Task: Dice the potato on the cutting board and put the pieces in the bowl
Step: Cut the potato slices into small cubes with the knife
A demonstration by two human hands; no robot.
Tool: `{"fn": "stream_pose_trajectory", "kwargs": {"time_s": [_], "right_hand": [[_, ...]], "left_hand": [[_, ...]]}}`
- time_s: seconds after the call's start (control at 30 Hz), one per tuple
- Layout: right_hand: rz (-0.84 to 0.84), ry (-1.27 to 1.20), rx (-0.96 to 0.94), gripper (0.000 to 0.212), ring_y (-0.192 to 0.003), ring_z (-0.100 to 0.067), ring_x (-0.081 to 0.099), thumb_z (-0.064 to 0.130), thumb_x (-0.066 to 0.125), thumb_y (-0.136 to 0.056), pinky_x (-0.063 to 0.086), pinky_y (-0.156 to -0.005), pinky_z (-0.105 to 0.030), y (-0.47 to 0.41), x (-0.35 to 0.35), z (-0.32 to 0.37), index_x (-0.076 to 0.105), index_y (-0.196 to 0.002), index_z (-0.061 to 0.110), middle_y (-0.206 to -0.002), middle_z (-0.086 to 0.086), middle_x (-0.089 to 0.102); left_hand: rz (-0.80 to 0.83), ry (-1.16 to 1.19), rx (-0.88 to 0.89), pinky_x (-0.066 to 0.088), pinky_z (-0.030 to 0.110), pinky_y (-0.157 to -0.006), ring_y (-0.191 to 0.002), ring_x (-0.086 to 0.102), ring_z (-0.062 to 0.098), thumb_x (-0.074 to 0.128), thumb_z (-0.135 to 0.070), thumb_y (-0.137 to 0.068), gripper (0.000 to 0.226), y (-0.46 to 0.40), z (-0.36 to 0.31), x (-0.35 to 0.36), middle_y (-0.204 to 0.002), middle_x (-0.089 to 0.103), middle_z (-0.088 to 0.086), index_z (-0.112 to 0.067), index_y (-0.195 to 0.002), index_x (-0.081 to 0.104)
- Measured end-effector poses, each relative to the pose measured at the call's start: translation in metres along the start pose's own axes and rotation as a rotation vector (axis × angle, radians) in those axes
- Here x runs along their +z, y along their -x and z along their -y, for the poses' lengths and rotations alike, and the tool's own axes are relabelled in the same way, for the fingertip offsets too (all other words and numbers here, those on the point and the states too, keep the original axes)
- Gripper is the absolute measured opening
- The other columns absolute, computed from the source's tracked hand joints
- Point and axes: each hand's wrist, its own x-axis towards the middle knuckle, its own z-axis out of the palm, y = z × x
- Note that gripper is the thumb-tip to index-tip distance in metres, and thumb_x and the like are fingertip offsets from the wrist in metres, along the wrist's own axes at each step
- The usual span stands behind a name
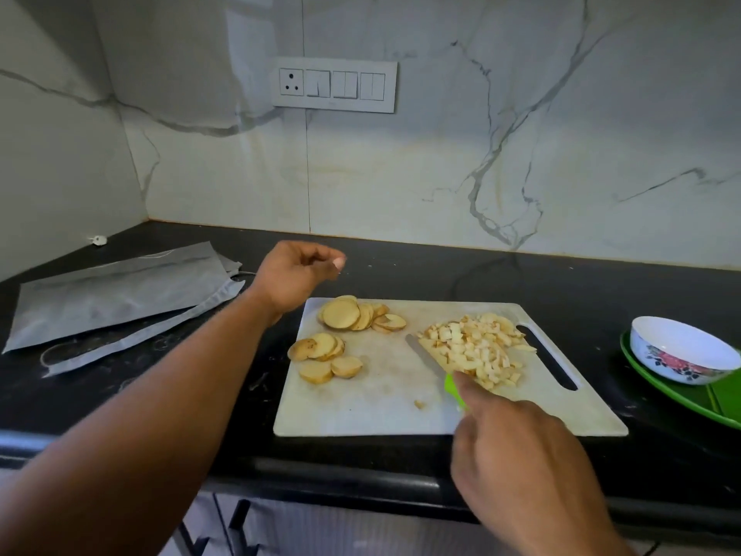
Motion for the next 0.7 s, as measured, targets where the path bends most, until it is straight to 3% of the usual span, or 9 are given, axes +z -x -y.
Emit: {"fn": "stream_pose_trajectory", "kwargs": {"time_s": [0.07,0.13,0.23,0.27,0.33,0.43,0.5,0.63,0.7], "right_hand": [[0.017,0.008,-0.007,0.055,-0.06,-0.007,0.043,0.043,0.034,-0.097,0.035,-0.061,-0.02,-0.005,-0.007,-0.004,0.022,-0.151,0.047,-0.071,0.01,0.047],[0.018,0.015,-0.049,0.053,-0.055,-0.006,0.044,0.043,0.035,-0.096,0.032,-0.054,-0.016,-0.016,-0.011,-0.001,0.027,-0.148,0.051,-0.067,0.012,0.05],[-0.029,0.02,-0.128,0.05,-0.064,-0.005,0.053,0.04,0.042,-0.094,0.038,-0.057,-0.018,-0.048,-0.011,0.006,0.04,-0.143,0.049,-0.084,0.013,0.067],[-0.031,0.013,-0.155,0.051,-0.072,-0.01,0.058,0.039,0.044,-0.092,0.043,-0.063,-0.022,-0.064,-0.011,0.005,0.045,-0.142,0.047,-0.091,0.01,0.069],[-0.034,-0.009,-0.216,0.05,-0.063,-0.009,0.055,0.036,0.048,-0.088,0.043,-0.059,-0.021,-0.096,-0.012,0.001,0.052,-0.137,0.046,-0.084,0.009,0.066],[-0.02,0.032,-0.291,0.046,-0.049,0.004,0.035,0.03,0.052,-0.089,0.025,-0.046,-0.013,-0.134,-0.014,-0.005,0.057,-0.133,0.045,-0.064,0.022,0.046],[-0.012,-0.01,-0.315,0.045,-0.043,-0.002,0.042,0.027,0.054,-0.09,0.021,-0.04,-0.012,-0.145,-0.008,-0.01,0.06,-0.131,0.042,-0.057,0.024,0.039],[-0.061,-0.226,-0.373,0.04,-0.05,0.011,0.051,0.023,0.057,-0.093,0.034,-0.043,-0.008,-0.147,0.015,-0.026,0.062,-0.131,0.037,-0.053,0.029,0.042],[-0.082,-0.373,-0.377,0.038,-0.044,0.0,0.051,0.022,0.056,-0.095,0.032,-0.042,-0.011,-0.147,0.022,-0.031,0.063,-0.129,0.038,-0.054,0.023,0.053]], "left_hand": [[0.036,0.02,0.048,0.052,0.011,-0.073,-0.081,0.071,-0.004,0.074,-0.014,-0.095,0.01,-0.006,0.009,0.003,-0.095,0.078,-0.002,-0.022,-0.096,0.078],[0.063,-0.014,0.07,0.054,0.011,-0.076,-0.088,0.074,0.004,0.076,-0.014,-0.093,0.009,-0.01,0.016,0.003,-0.095,0.079,0.003,-0.023,-0.094,0.079],[0.185,-0.154,0.059,0.058,0.024,-0.092,-0.099,0.074,0.019,0.081,-0.018,-0.09,0.007,-0.01,0.019,-0.003,-0.097,0.08,0.003,-0.024,-0.094,0.081],[0.237,-0.203,0.049,0.058,0.029,-0.096,-0.099,0.073,0.018,0.083,-0.019,-0.088,0.009,-0.009,0.019,-0.007,-0.096,0.08,0.0,-0.025,-0.094,0.081],[0.339,-0.298,0.041,0.055,0.031,-0.099,-0.099,0.072,0.01,0.088,-0.025,-0.081,0.02,-0.004,0.018,-0.014,-0.099,0.079,-0.009,-0.031,-0.098,0.081],[0.42,-0.438,0.073,0.047,0.02,-0.088,-0.099,0.065,-0.005,0.095,-0.034,-0.07,0.04,0.0,0.016,-0.018,-0.105,0.074,-0.021,-0.038,-0.106,0.079],[0.397,-0.522,0.098,0.043,0.016,-0.079,-0.097,0.06,-0.004,0.097,-0.038,-0.066,0.048,0.001,0.015,-0.017,-0.109,0.068,-0.023,-0.041,-0.109,0.076],[0.336,-0.549,0.156,0.042,0.011,-0.075,-0.094,0.059,-0.003,0.096,-0.042,-0.067,0.051,0.002,0.021,-0.01,-0.112,0.065,-0.018,-0.044,-0.113,0.074],[0.304,-0.573,0.184,0.042,0.011,-0.074,-0.091,0.06,-0.005,0.095,-0.043,-0.069,0.048,0.001,0.022,-0.008,-0.108,0.067,-0.019,-0.043,-0.112,0.075]]}}
